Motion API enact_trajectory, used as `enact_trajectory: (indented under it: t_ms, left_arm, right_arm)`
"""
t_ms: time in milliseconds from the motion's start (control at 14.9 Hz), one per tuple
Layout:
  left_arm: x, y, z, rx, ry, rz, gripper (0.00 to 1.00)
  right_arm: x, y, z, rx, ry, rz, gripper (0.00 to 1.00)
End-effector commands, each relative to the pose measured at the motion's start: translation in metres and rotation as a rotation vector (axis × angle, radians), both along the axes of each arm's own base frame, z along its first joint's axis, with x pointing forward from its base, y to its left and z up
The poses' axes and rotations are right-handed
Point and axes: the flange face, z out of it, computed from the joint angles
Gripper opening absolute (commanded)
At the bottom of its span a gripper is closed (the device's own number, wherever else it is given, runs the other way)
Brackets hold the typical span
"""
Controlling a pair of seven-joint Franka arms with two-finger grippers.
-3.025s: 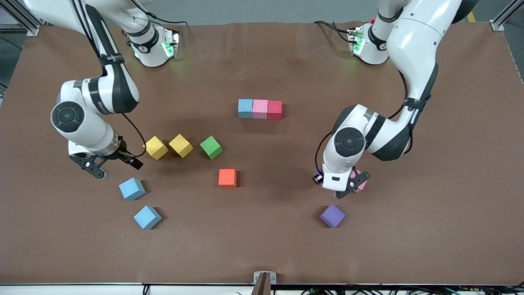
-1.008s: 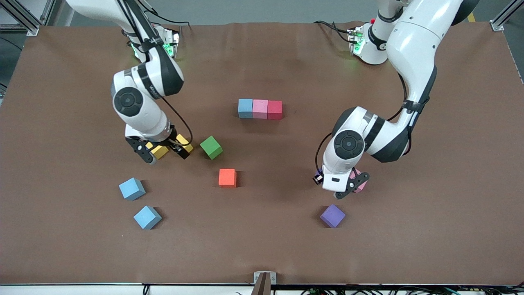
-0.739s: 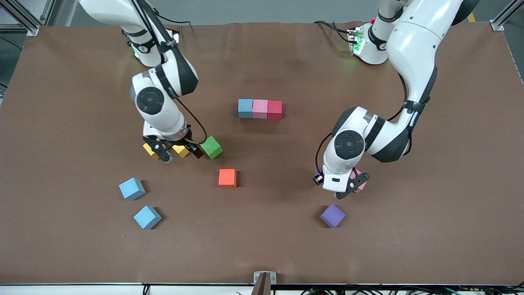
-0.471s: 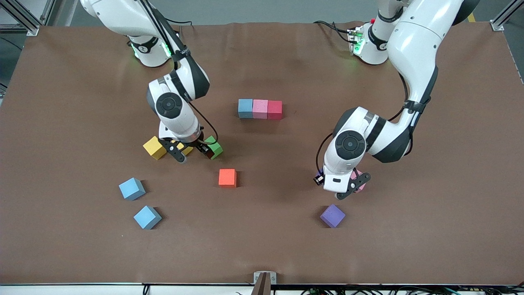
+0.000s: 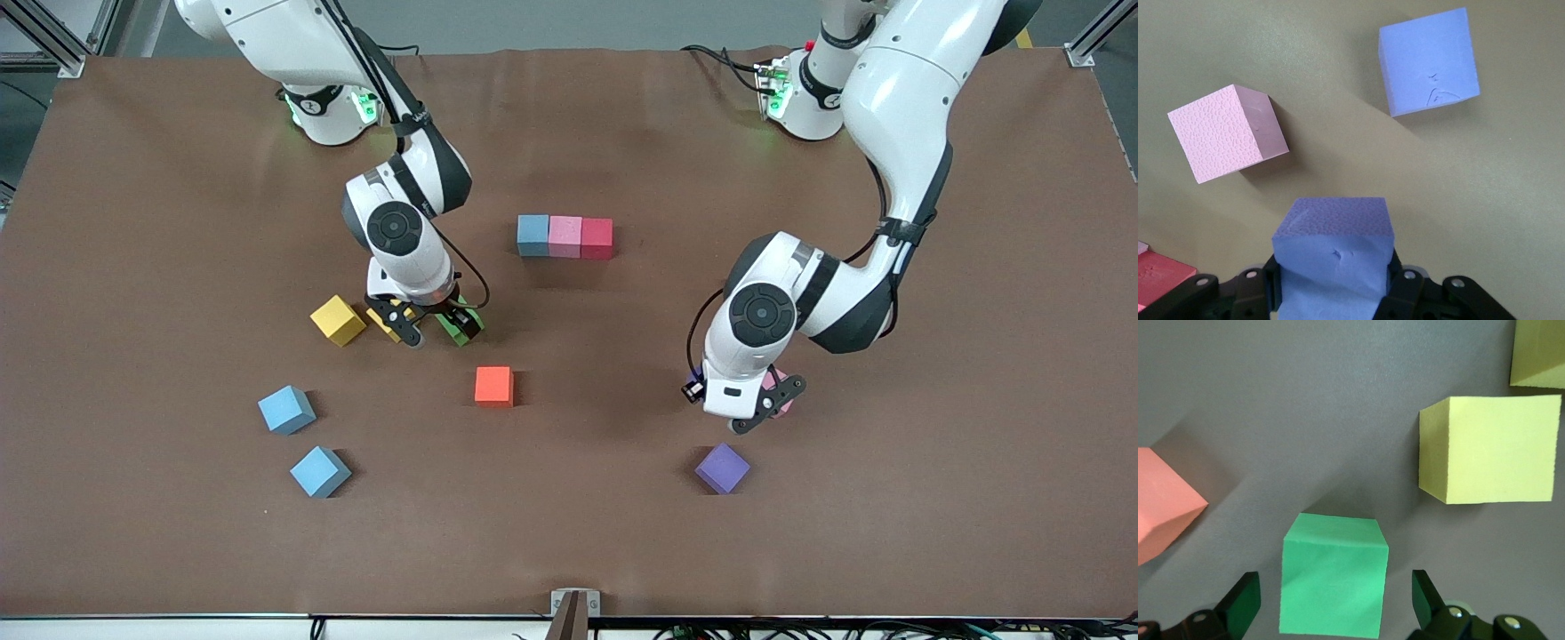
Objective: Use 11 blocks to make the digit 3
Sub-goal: 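Grasp the green cube with the right gripper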
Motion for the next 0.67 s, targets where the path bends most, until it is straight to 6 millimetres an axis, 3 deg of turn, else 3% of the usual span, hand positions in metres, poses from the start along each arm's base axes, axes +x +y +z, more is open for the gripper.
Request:
enact_trajectory:
  t_ms: [0, 269, 336, 605]
  left_arm:
    - [0.000, 0.002, 0.008, 0.003, 0.002, -0.014, 0.41]
    - [0.001, 0.002, 0.008, 0.002, 0.002, -0.013, 0.41]
    - [0.001, 0.002, 0.008, 0.002, 0.002, -0.013, 0.41]
    - [0.001, 0.003, 0.007, 0.003, 0.003, -0.016, 0.41]
  right_arm:
    - [-0.005, -0.003, -0.015, -0.004, -0.015, -0.016, 1.00]
    - [-0.002, -0.006, -0.027, -0.004, -0.026, -0.041, 0.99]
    - [-0.001, -0.007, -0.028, -0.001, -0.033, -0.043, 0.94]
    - [-0.001, -0.006, -0.027, 0.000, -0.035, -0.046, 0.48]
